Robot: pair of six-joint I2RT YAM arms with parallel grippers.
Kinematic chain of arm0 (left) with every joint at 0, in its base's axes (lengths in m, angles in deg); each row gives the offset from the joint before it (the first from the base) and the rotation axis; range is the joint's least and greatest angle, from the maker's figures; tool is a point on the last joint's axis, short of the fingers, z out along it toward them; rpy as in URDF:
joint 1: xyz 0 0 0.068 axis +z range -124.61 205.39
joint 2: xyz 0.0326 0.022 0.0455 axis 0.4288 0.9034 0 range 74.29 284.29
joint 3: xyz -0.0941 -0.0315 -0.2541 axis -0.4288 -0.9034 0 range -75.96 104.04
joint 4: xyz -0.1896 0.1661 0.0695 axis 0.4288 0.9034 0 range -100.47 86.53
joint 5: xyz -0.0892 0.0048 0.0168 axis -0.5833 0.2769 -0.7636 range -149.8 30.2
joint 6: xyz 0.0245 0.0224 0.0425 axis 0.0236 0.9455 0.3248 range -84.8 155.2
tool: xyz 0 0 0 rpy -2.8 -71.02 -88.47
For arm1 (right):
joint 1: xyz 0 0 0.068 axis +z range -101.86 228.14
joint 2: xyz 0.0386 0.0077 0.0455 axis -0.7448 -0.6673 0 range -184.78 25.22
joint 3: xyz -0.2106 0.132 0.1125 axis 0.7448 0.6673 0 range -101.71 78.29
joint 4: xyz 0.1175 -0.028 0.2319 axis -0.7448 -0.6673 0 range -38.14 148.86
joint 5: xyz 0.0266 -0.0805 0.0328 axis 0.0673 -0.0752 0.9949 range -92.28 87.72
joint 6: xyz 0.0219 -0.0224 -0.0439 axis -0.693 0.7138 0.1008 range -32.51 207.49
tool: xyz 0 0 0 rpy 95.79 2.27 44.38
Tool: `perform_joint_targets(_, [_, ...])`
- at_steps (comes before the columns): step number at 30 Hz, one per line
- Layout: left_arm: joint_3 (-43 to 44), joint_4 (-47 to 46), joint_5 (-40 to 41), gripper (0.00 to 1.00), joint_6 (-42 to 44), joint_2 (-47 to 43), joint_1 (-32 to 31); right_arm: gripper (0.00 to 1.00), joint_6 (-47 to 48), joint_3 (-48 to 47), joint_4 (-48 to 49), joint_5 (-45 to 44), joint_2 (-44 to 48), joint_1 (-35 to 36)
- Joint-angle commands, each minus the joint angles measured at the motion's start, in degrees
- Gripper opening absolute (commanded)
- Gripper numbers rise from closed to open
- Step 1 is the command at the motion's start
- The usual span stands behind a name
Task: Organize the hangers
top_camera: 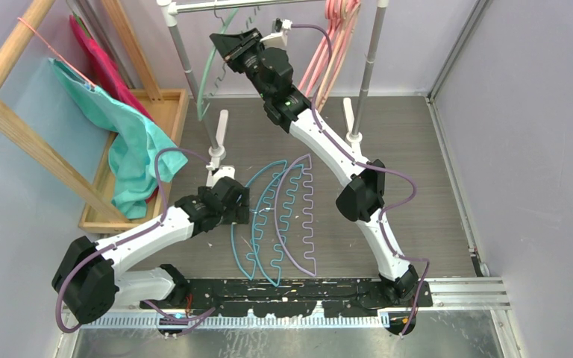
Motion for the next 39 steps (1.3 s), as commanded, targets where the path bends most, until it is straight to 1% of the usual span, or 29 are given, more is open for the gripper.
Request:
perform_joint_targets(1, [2.2, -0.9, 1.5, 0.98, 0.8, -0.8, -0.3, 0.32, -1.1, -3.3, 2.3, -1.8, 1.8, -0.1])
perform_joint_targets(5, [2.2, -0.8, 1.5, 0.98, 0.9, -0.9, -0.3, 0.54, -1.1, -1.1, 3.0, -0.9, 3.3, -0.1])
perform_joint_targets(7, [2.1, -0.8, 1.6, 0.98, 1.0, -1.0, -0.3, 0.62, -1.0, 1.6, 4.4, -0.3, 4.6, -0.1])
perform_joint_targets(12, [2.3, -0.2, 1.8, 0.98, 1.0, -1.4, -0.3, 0.72, 1.3, 8.3, 5.7, 0.8, 8.7, 0.5])
perform_joint_targets(15, [2.2, -0.1, 2.0, 0.98, 1.1, -1.3, -0.3, 0.80, 4.3, 15.3, 6.9, -0.1, 13.1, 1.4])
perform_joint_targets(17, [2.1, -0.1, 2.1, 0.98, 1.2, -1.0, -0.3, 0.81, 6.8, 21.6, 8.5, -0.8, 17.1, 2.1])
perform_joint_targets(21, [2.0, 0.3, 2.3, 0.98, 1.0, -0.5, -0.3, 0.82, 13.7, 30.0, 7.9, -2.5, 23.9, 3.8])
perform_joint_targets(24, [2.1, 0.5, 2.5, 0.98, 1.0, -0.4, -0.3, 0.83, 20.6, 33.8, 4.7, -3.7, 28.1, 5.5])
perform_joint_targets(25, [2.3, 0.5, 2.7, 0.98, 1.1, -0.2, -0.3, 0.84, 24.1, 34.8, 2.9, -4.2, 29.4, 6.3])
perform_joint_targets(27, [2.6, 0.9, 3.1, 0.98, 1.4, 0.3, -0.3, 0.85, 28.9, 38.2, 1.3, -7.6, 32.2, 7.7])
perform_joint_targets(31, [3.1, 0.9, 3.2, 0.98, 1.7, 2.0, -0.3, 0.87, 36.4, 45.6, 1.2, -13.1, 38.3, 9.6])
perform_joint_targets(34, [3.3, 1.0, 2.9, 0.98, 1.6, 3.3, -0.3, 0.87, 39.9, 50.4, -0.3, -16.9, 43.1, 10.2])
perform_joint_targets(36, [3.6, 1.1, 2.8, 0.98, 1.5, 3.7, -0.4, 0.86, 41.6, 51.9, -5.3, -19.0, 45.0, 11.0])
perform_joint_targets(39, [4.6, 1.5, 2.7, 0.98, 1.6, 3.9, -0.4, 0.84, 46.5, 54.4, -13.4, -23.2, 46.9, 14.5])
